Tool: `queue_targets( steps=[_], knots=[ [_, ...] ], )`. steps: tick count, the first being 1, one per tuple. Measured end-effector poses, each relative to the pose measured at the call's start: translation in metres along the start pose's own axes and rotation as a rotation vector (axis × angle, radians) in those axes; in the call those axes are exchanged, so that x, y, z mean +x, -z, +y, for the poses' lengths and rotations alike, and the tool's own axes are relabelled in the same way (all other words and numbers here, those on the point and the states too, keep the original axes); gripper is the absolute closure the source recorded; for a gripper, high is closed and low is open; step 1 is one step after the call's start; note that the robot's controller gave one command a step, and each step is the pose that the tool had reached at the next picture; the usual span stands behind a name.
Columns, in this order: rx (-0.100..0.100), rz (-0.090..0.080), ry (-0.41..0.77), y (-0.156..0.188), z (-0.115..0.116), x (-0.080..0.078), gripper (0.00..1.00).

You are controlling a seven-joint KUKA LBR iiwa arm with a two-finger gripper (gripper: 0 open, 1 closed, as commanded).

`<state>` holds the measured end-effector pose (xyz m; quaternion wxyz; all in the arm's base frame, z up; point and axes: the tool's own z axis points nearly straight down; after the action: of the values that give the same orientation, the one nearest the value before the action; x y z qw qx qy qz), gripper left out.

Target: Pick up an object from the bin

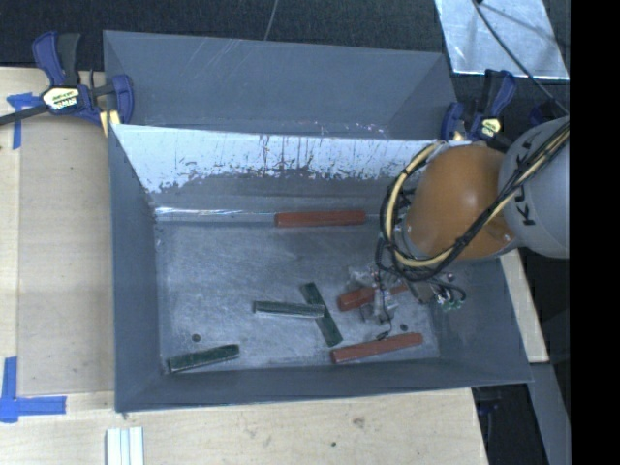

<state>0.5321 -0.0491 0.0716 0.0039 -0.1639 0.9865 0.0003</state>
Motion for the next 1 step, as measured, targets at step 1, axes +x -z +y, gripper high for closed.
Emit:
queue_targets(
  steps=[1],
  knots=[
    [0.000,0.000,0.000,0.0001,0.0002,0.0000,1.00]
  ],
)
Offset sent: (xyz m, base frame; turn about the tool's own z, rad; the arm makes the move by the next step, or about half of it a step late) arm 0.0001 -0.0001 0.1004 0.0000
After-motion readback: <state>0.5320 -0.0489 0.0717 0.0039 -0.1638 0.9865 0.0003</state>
